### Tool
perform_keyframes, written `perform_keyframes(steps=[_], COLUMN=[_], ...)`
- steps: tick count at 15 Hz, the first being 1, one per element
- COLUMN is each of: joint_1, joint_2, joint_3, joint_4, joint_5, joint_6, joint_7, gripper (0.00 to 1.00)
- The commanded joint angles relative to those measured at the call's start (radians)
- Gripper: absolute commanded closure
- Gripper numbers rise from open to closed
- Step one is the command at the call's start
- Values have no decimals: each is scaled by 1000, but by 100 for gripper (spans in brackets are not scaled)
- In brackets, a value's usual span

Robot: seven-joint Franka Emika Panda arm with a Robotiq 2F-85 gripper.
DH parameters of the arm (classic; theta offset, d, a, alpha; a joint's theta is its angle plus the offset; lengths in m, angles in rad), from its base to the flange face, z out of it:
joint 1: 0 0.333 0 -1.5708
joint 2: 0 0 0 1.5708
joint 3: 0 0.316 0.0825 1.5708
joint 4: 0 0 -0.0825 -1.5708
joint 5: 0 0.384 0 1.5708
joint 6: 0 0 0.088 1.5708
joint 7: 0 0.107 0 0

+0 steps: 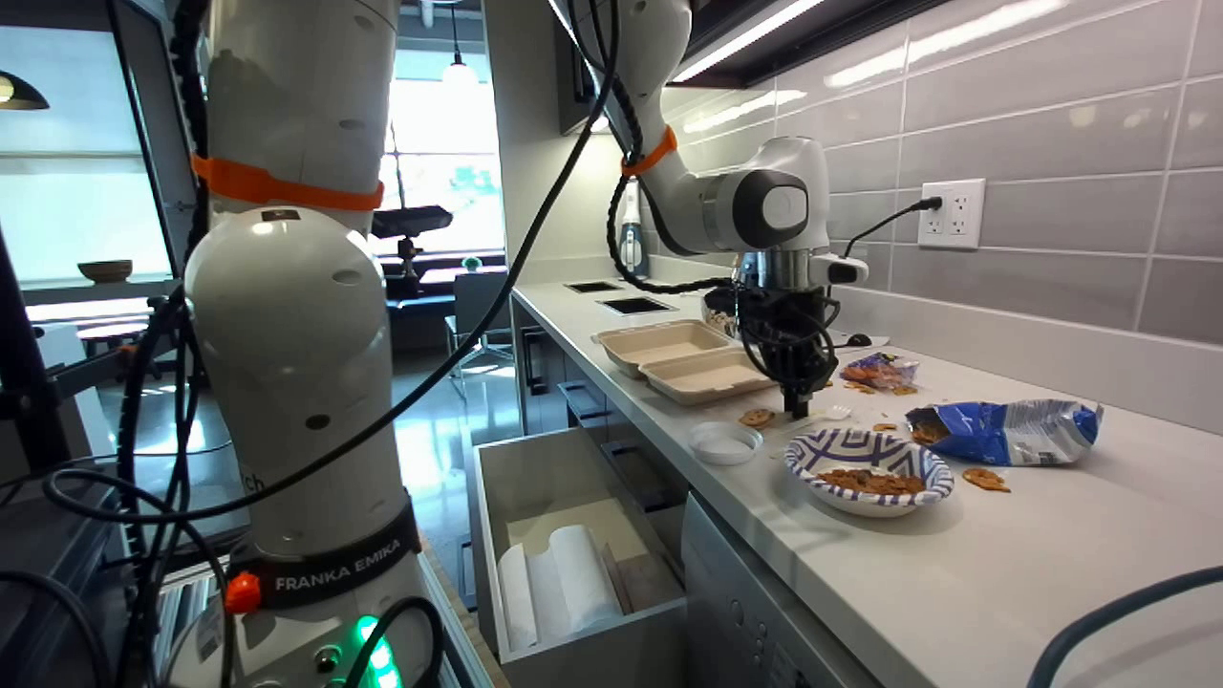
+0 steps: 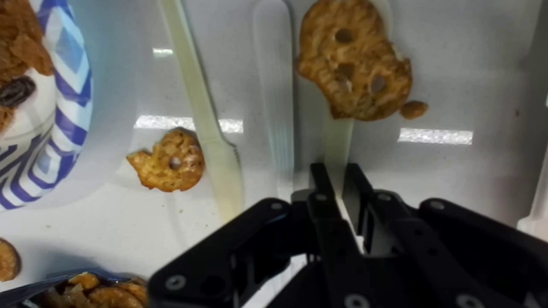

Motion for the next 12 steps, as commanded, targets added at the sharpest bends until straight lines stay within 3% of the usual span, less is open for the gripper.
perform_keyframes(steps=[1, 12], joint_1=[-3, 17], joint_2=[8, -10], joint_3=[4, 8], joint_4=[10, 25], joint_5=[40, 29], joint_6=[-13, -42], joint_7=[-34, -19], gripper=[97, 97])
